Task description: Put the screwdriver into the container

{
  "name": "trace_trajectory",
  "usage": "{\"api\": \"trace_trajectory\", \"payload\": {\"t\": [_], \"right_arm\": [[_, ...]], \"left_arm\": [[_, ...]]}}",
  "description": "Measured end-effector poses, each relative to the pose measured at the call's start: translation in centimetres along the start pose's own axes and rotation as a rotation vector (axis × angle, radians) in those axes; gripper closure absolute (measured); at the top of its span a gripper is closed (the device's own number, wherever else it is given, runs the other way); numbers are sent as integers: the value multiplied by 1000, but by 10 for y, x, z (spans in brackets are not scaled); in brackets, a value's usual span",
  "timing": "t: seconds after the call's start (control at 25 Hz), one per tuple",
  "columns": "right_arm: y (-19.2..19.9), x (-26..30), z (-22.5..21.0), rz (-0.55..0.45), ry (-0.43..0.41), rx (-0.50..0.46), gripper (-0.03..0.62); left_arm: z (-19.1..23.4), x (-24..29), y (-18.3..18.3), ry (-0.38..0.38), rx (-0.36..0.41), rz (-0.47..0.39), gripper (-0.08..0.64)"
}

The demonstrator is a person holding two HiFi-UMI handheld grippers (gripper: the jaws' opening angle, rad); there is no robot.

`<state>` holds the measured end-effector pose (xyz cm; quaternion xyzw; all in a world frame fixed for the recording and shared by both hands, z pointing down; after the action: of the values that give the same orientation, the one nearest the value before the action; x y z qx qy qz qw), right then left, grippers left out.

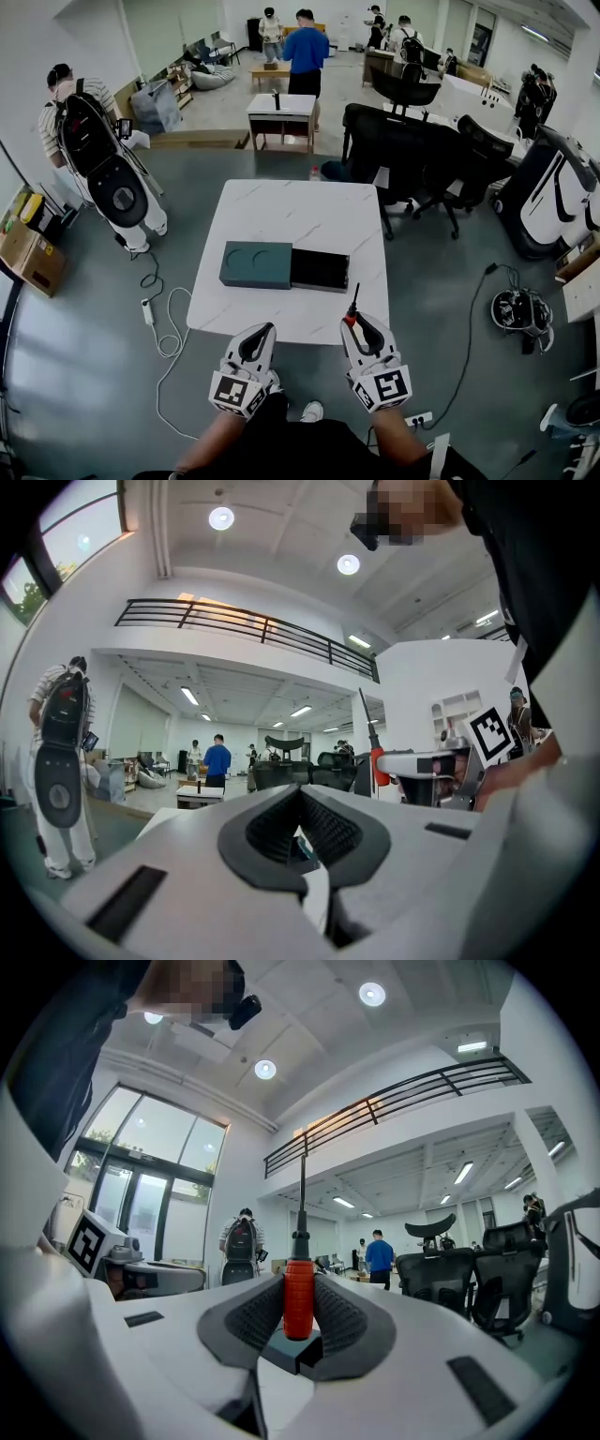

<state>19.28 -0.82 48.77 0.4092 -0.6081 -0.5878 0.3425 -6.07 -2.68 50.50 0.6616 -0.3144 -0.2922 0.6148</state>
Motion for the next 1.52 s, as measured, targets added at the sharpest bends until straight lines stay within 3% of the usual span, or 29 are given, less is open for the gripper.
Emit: {"api": "trace_trajectory", "payload": {"t": [0.52, 1.0, 1.2, 1.52], "right_arm": [[-7, 90, -14, -8, 49, -15, 482], [-2, 165, -5, 16, 86, -42, 482], [-1, 179, -6, 30, 94, -73, 482], [2, 186, -45, 75, 88, -120, 482]], "left_arm": [[78, 71, -5, 78, 50, -27, 555], [154, 98, -1, 113, 28, -45, 555], [170, 108, 0, 118, 37, -51, 555], [162, 134, -2, 89, 24, -47, 555]]}}
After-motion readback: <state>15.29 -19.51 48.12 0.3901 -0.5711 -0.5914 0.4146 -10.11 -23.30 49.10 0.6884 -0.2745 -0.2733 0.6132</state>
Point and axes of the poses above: the fingertips, and each gripper's own axes: x forward along the fingers, z to its left, y out of its underside, the point moved 9 cm from there along -x, backward along the fingers, and after that the axes turned 5 degrees about x, right-handed, at the moved point
